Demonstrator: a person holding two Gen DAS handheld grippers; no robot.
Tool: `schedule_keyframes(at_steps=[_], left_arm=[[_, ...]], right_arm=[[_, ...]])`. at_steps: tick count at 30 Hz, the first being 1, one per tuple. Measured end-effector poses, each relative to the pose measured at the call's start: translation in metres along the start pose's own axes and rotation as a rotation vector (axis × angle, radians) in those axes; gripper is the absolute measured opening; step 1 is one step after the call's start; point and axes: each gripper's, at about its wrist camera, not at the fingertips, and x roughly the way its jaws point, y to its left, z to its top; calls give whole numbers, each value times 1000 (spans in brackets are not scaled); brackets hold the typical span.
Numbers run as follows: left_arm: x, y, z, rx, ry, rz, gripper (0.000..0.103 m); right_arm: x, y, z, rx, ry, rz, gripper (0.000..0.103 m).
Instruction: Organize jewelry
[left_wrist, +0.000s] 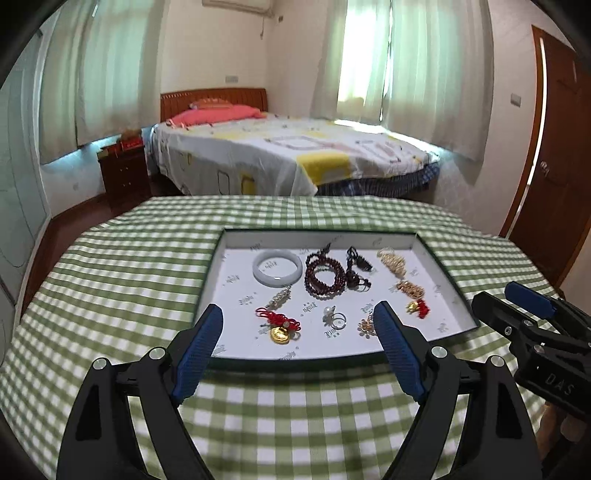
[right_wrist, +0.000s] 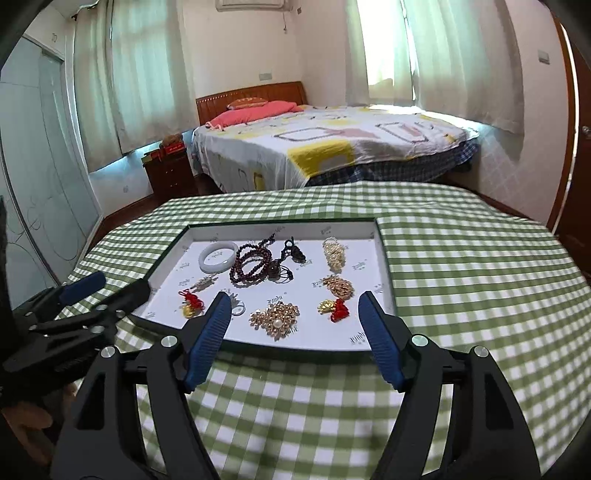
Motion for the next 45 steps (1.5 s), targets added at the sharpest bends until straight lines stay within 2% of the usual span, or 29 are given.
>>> schedule_keyframes(at_steps=[10, 22, 30, 45], left_arm=[[-94, 5, 3, -3, -101, 74, 84], [-177, 10, 5, -19, -223, 104, 85], [-199, 15, -1, -16, -254, 127, 85], [-209, 20, -6, -35, -265, 126, 85]], right_arm=[[-99, 15, 10, -34, -108, -59, 82], [-178, 24, 12, -53, -196, -86, 88], [-201, 31, 8, -74, -236, -90, 88], [-212, 38, 1, -78, -255, -86, 88]])
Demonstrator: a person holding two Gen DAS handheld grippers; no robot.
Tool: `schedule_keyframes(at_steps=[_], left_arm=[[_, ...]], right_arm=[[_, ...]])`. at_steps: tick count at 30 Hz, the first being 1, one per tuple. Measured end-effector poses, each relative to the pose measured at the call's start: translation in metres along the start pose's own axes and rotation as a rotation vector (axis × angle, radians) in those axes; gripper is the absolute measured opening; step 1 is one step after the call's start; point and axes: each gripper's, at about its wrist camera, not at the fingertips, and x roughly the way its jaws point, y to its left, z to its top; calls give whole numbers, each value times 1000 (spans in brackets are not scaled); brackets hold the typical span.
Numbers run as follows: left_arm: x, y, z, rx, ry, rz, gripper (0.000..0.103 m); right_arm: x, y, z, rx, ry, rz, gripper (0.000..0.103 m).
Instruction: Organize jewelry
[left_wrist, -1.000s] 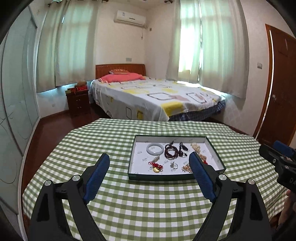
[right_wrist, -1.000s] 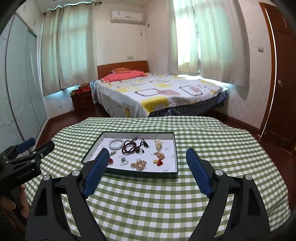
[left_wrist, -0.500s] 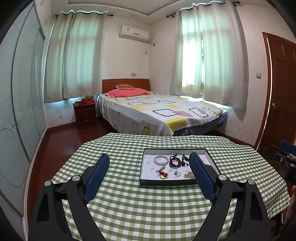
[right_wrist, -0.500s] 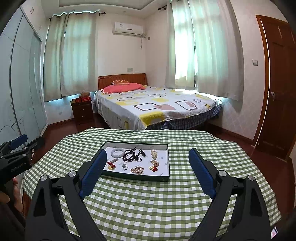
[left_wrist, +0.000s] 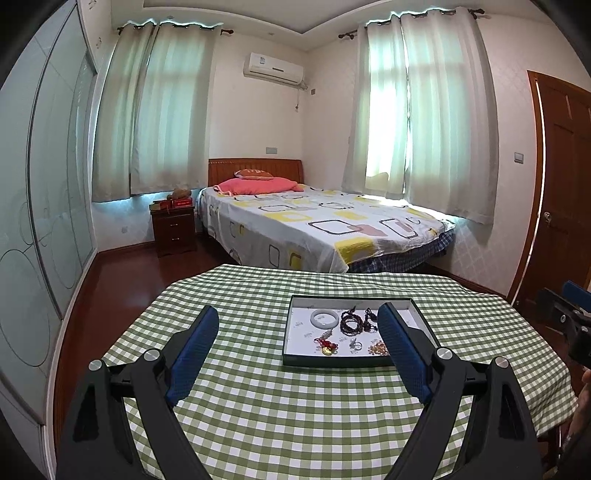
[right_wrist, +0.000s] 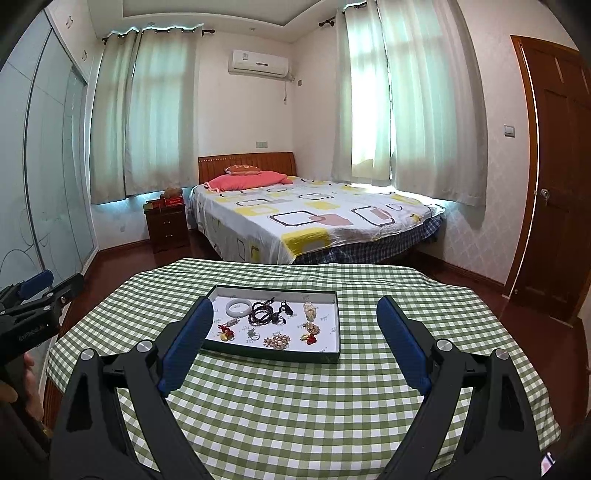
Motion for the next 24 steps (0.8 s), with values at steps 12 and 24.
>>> schedule_keyframes(at_steps=[12, 24], left_arm=[[-3, -2, 0, 2, 1, -3, 85], [-5, -4, -1, -12, 5, -19, 85]], right_arm=[[0, -2, -1, 2, -2, 2, 88], [1, -1, -1, 2, -2, 4, 88]])
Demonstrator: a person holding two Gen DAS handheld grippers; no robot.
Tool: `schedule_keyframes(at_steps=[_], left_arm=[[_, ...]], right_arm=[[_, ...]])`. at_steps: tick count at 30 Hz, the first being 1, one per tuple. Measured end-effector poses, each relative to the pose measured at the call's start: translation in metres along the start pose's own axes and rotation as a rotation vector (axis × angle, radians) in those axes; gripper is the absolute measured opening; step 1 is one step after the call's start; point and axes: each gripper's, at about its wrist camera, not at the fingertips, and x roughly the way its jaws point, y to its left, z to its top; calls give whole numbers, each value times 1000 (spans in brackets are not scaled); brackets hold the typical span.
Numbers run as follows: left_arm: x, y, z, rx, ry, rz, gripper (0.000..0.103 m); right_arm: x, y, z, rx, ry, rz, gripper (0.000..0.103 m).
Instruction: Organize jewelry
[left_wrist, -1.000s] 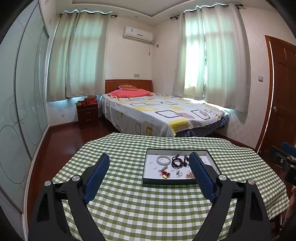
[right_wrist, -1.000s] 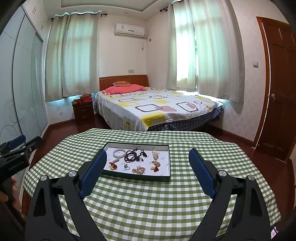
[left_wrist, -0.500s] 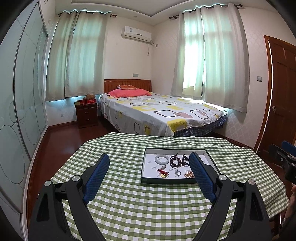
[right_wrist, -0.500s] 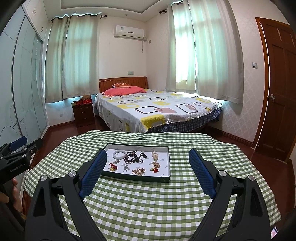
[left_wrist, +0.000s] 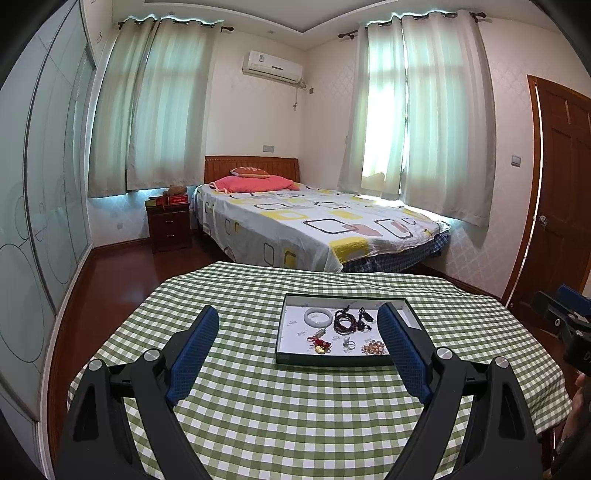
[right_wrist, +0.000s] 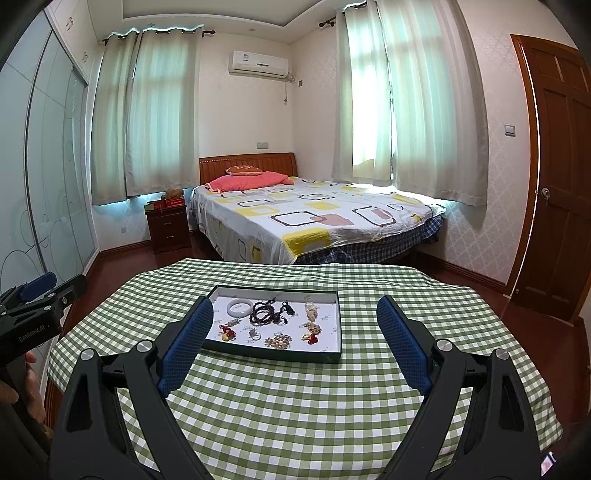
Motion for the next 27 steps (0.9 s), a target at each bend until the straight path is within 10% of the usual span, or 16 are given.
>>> schedule_keyframes(at_steps=[27], left_arm=[[-1, -1, -3, 9, 2, -26, 85]], right_arm=[[0, 5, -2, -4, 2, 6, 88]])
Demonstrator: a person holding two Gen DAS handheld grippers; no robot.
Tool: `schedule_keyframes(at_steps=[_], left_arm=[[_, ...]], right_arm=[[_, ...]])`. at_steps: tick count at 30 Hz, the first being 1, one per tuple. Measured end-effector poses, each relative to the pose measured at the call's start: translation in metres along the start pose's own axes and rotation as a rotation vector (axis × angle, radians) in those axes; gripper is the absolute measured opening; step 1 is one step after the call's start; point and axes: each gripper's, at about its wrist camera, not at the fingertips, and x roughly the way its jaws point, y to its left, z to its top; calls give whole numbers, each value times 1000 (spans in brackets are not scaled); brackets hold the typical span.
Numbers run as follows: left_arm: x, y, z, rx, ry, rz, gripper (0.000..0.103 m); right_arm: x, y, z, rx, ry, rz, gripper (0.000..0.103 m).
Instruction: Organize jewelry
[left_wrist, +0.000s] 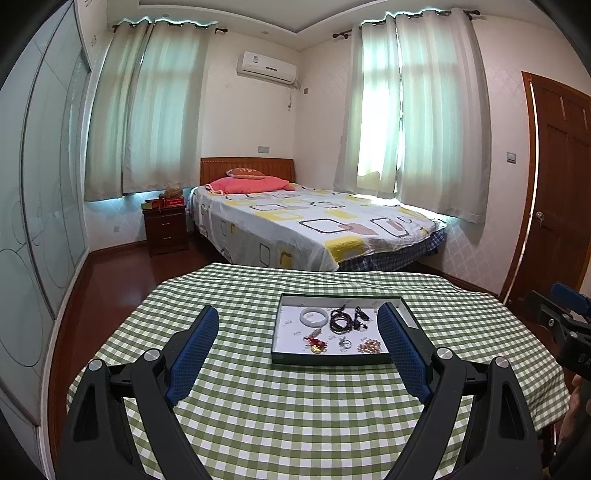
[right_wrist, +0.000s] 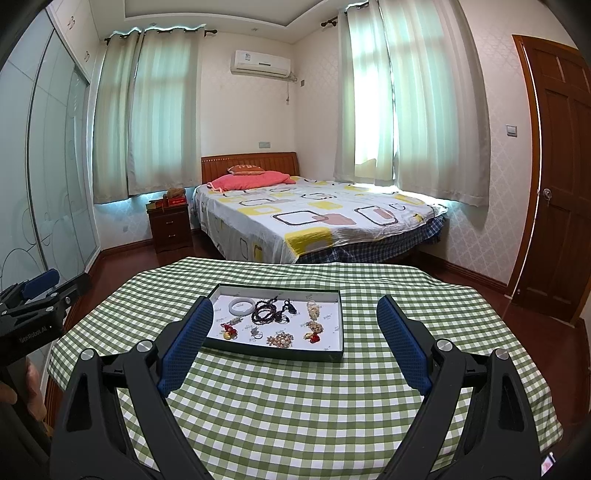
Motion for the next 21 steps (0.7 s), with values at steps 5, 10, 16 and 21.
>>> schedule_keyframes(at_steps=[5, 10, 16, 21], left_arm=[[2, 2, -2, -26, 19, -3, 85], [2, 5, -2, -44, 27, -22, 85], [3, 6, -1, -44, 13, -11, 85], [13, 13, -4, -65, 51, -15, 85]], right_arm=[[0, 0, 0, 0, 0, 0, 88], [1, 1, 0, 0, 2, 2, 88], [5, 1, -2, 3, 5, 1, 88], [10, -1, -5, 9, 12, 0, 88]])
